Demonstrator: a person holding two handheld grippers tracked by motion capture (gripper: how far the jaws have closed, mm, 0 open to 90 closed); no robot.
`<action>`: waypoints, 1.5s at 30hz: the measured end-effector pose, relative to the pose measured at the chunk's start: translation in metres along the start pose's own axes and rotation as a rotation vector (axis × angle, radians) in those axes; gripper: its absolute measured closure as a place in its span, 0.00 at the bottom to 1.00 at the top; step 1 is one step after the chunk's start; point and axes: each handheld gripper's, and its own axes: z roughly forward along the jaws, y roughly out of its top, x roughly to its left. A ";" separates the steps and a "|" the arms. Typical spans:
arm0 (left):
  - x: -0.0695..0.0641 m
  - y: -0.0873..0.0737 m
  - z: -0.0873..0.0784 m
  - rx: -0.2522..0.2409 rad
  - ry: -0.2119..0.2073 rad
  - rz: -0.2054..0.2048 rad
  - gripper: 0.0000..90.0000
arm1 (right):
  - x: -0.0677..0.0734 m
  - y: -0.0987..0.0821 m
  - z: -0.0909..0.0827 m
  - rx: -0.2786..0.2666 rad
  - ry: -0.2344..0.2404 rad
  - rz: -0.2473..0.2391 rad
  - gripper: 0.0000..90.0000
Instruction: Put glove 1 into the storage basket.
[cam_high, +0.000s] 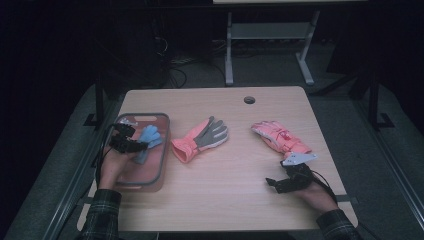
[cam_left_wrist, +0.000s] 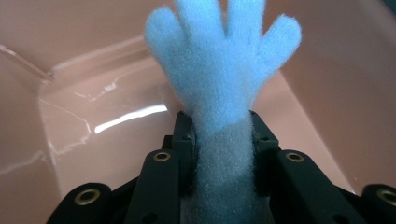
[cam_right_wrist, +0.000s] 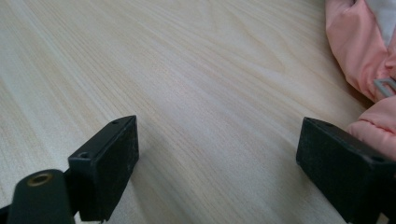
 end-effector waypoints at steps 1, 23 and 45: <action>0.000 0.000 0.002 0.016 -0.005 -0.007 0.77 | 0.000 0.000 0.000 0.000 0.000 0.001 0.14; -0.004 -0.001 0.008 0.014 -0.056 0.007 0.19 | 0.000 0.000 0.000 0.000 0.000 0.001 0.14; -0.069 0.028 -0.044 -0.178 -0.245 0.119 0.18 | 0.000 0.000 0.000 0.000 0.000 0.000 0.14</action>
